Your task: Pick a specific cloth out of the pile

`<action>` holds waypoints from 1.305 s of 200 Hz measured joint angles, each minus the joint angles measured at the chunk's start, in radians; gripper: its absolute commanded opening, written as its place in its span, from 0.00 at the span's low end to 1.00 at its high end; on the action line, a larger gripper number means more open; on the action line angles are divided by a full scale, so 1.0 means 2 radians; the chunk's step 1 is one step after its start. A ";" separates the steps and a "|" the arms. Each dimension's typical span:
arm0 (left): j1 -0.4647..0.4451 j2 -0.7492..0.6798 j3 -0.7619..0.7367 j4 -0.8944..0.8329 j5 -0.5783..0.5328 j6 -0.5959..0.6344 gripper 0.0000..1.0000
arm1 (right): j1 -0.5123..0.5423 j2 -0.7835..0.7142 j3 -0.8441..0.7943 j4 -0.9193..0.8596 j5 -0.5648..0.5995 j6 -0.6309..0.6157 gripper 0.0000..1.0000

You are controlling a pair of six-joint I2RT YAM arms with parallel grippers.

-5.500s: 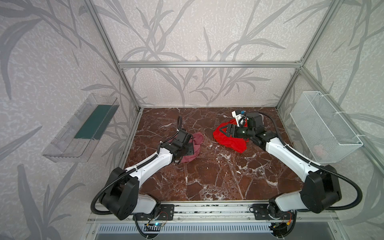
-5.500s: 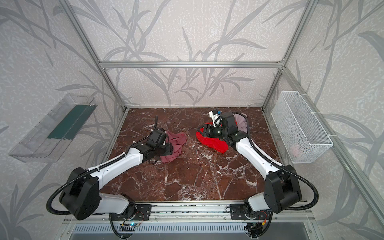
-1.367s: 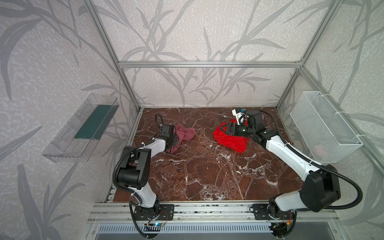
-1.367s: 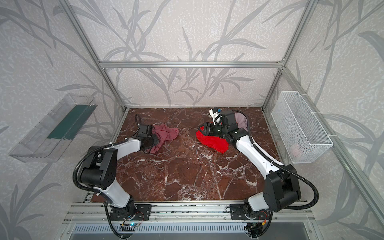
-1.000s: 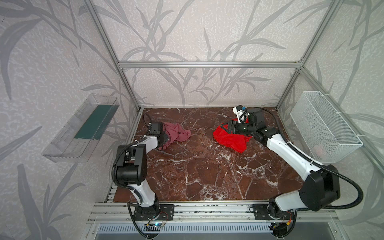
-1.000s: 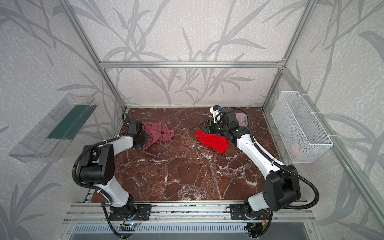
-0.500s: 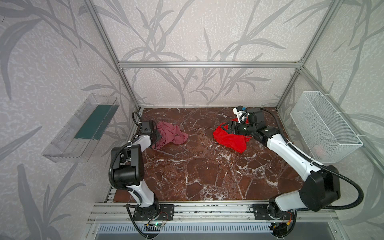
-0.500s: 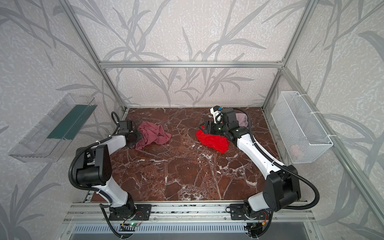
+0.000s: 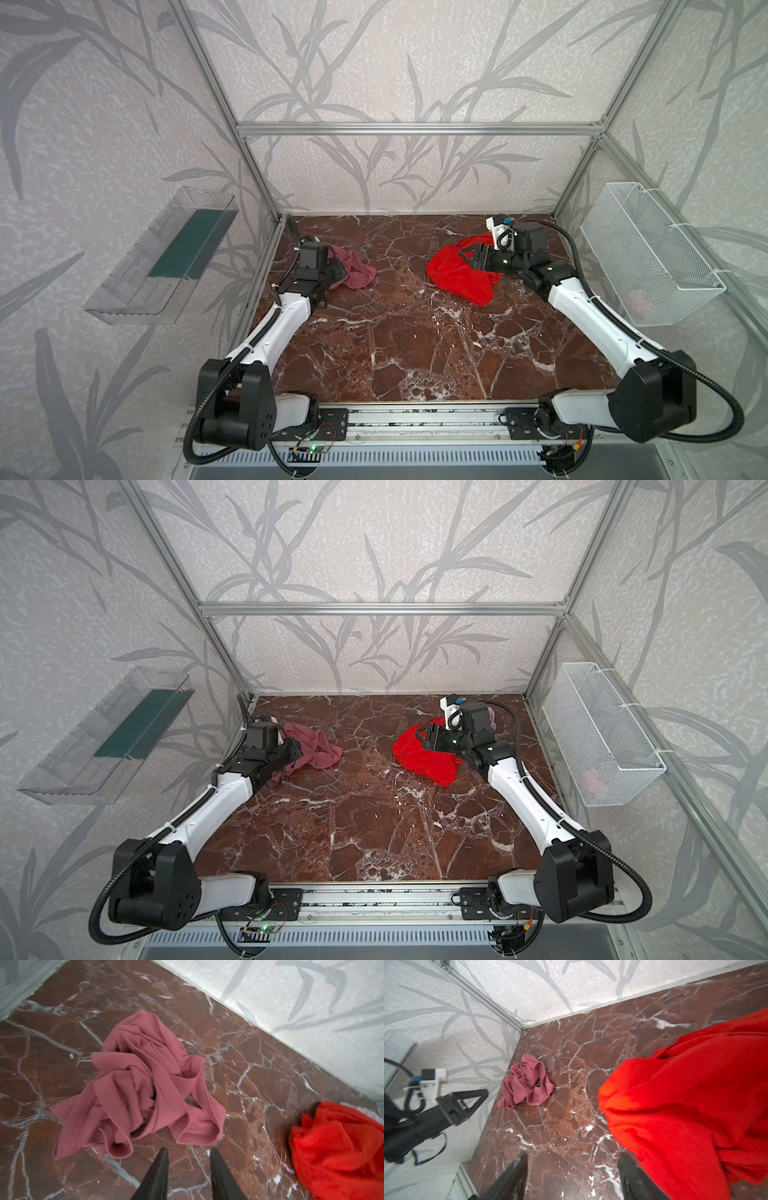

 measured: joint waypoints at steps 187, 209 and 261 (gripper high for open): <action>0.014 -0.065 -0.213 0.217 -0.213 0.195 0.71 | -0.048 -0.067 -0.372 0.373 0.376 -0.203 0.77; 0.023 -0.044 -0.219 0.274 -0.222 0.198 0.71 | -0.048 -0.001 -0.387 0.467 0.402 -0.213 0.78; 0.038 0.031 -0.260 0.418 -0.206 0.212 0.71 | -0.047 0.084 -0.392 0.583 0.395 -0.234 0.80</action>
